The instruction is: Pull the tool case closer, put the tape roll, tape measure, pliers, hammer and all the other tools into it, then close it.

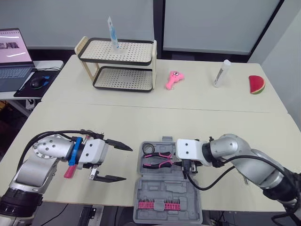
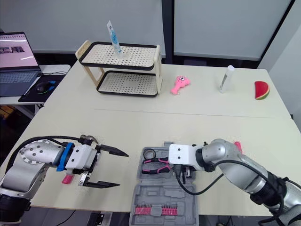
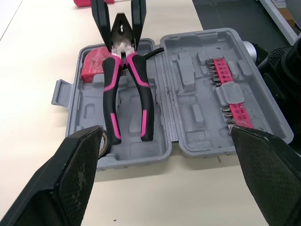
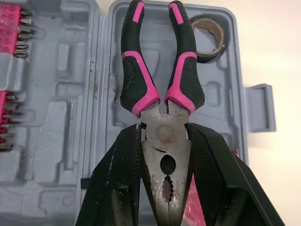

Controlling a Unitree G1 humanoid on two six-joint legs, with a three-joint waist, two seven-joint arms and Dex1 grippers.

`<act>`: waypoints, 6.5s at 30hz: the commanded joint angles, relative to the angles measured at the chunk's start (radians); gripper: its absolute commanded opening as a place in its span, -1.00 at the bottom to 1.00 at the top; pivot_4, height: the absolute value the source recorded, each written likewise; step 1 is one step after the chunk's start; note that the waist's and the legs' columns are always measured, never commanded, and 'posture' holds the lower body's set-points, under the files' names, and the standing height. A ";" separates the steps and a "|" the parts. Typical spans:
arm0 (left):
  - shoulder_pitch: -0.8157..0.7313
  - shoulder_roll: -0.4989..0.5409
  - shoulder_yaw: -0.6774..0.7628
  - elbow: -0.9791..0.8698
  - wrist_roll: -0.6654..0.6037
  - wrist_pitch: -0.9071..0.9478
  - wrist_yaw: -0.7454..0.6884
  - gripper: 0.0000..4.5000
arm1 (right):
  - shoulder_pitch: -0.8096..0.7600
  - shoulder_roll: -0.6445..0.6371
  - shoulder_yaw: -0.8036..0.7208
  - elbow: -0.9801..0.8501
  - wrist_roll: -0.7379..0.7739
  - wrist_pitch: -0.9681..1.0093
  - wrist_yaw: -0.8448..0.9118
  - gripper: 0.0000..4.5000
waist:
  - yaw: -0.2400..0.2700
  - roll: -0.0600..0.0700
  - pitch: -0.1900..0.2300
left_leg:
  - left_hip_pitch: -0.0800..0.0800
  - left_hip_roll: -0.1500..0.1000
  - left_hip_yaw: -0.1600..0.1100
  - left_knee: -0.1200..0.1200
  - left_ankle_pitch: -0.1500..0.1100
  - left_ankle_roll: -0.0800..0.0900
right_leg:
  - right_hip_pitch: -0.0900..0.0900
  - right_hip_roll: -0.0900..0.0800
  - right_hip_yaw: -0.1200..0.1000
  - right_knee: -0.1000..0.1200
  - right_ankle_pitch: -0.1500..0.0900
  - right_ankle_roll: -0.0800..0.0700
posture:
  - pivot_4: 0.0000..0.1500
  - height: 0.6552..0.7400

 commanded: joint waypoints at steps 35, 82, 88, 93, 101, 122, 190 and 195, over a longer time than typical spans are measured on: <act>0.021 -0.016 0.010 -0.010 0.002 -0.056 0.043 1.00 | 0.019 0.120 -0.096 0.057 -0.031 -0.079 0.064 0.48 | -0.003 0.000 0.000 | 0.001 0.000 0.000 0.000 0.000 0.000 | 0.000 0.001 0.000 0.002 0.000 0.000 | 1.00 0.88; 0.151 -0.041 0.230 0.112 -0.066 0.076 0.295 1.00 | 0.223 0.244 -0.287 0.105 -0.041 -0.364 -0.039 -0.99 | -0.008 0.000 0.000 | 0.006 0.000 0.000 -0.001 0.000 0.000 | 0.002 0.001 0.002 0.005 0.000 0.000 | 1.00 0.88; 0.224 -0.044 0.411 0.212 -0.092 0.183 0.409 1.00 | 0.464 0.109 -0.626 -0.061 0.093 -0.359 -0.033 -0.99 | -0.002 -0.001 0.000 | 0.007 0.000 0.001 0.000 0.000 0.000 | 0.003 0.000 0.002 0.008 -0.001 -0.001 | 1.00 0.88; 0.319 -0.049 0.537 0.284 -0.096 0.231 0.454 1.00 | 0.689 0.044 -0.932 -0.072 0.170 -0.373 -0.009 -0.99 | -0.004 -0.002 -0.001 | 0.010 0.000 0.001 0.000 0.000 0.000 | 0.004 0.001 0.002 0.012 -0.002 -0.002 | 1.00 0.88; 0.489 -0.092 0.661 0.354 -0.083 0.249 0.506 1.00 | 1.023 0.107 -1.257 0.044 0.204 -0.525 0.019 -0.99 | -0.002 -0.006 -0.005 | 0.012 0.001 0.002 -0.001 0.000 0.000 | 0.005 0.001 0.003 0.012 -0.003 -0.004 | 1.00 0.88; 0.729 -0.194 0.723 0.285 -0.076 0.242 0.523 1.00 | 1.264 0.105 -1.302 0.202 0.194 -0.700 0.117 0.88 | -0.003 -0.011 -0.010 | 0.016 0.001 0.006 -0.004 -0.001 -0.001 | 0.007 0.000 0.005 0.010 -0.013 -0.008 | 1.00 0.88; 0.113 -0.274 -0.236 0.162 0.288 0.020 0.352 -1.00 | 0.597 0.042 -0.376 0.249 -0.084 -0.604 0.073 -0.99 | 0.001 0.001 -0.005 | 0.016 0.000 0.003 -0.002 -0.002 -0.002 | 0.017 0.000 0.004 -0.004 -0.004 0.002 | 1.00 0.88; 0.105 -0.281 -0.241 0.130 0.285 0.059 0.358 -1.00 | 0.592 0.048 -0.371 0.236 -0.080 -0.587 0.069 -0.99 | 0.001 0.001 -0.005 | 0.016 0.000 0.003 -0.002 -0.002 -0.002 | 0.017 0.000 0.004 -0.003 -0.004 0.002 | 1.00 0.88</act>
